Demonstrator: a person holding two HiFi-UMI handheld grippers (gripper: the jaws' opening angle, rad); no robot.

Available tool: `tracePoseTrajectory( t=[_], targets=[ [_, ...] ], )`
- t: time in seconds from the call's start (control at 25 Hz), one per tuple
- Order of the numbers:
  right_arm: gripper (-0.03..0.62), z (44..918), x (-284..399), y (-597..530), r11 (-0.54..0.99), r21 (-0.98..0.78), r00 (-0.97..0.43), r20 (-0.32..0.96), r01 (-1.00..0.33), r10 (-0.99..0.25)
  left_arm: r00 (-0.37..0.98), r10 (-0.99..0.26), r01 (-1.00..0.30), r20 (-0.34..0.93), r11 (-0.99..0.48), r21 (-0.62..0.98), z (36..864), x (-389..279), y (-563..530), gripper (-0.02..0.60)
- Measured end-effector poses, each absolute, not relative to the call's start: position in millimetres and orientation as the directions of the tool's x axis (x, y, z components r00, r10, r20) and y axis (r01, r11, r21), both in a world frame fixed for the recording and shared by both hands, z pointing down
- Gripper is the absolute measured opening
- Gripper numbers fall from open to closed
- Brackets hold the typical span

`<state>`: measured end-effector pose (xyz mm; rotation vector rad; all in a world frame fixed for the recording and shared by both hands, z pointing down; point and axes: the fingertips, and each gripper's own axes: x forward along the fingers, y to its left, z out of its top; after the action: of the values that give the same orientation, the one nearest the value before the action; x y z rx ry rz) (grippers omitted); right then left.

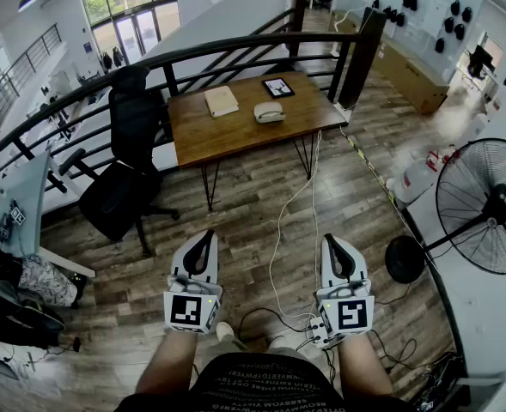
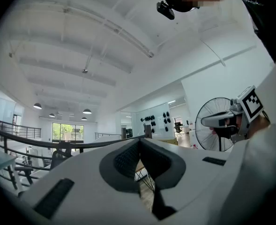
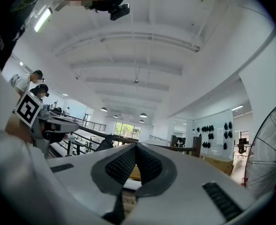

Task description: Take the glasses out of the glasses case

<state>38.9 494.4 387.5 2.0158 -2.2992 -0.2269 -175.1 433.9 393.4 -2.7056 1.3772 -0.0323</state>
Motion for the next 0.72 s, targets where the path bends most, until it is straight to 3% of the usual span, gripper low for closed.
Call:
tracePoseTrajectory(
  t=[0.72],
  targets=[
    [0.014,391,6,461,0.176,0.134,-0.183,-0.044,-0.975,-0.982,0.591,-0.805,-0.806,-0.047,-0.587,-0.076,387,-198,399,0.026]
  ],
)
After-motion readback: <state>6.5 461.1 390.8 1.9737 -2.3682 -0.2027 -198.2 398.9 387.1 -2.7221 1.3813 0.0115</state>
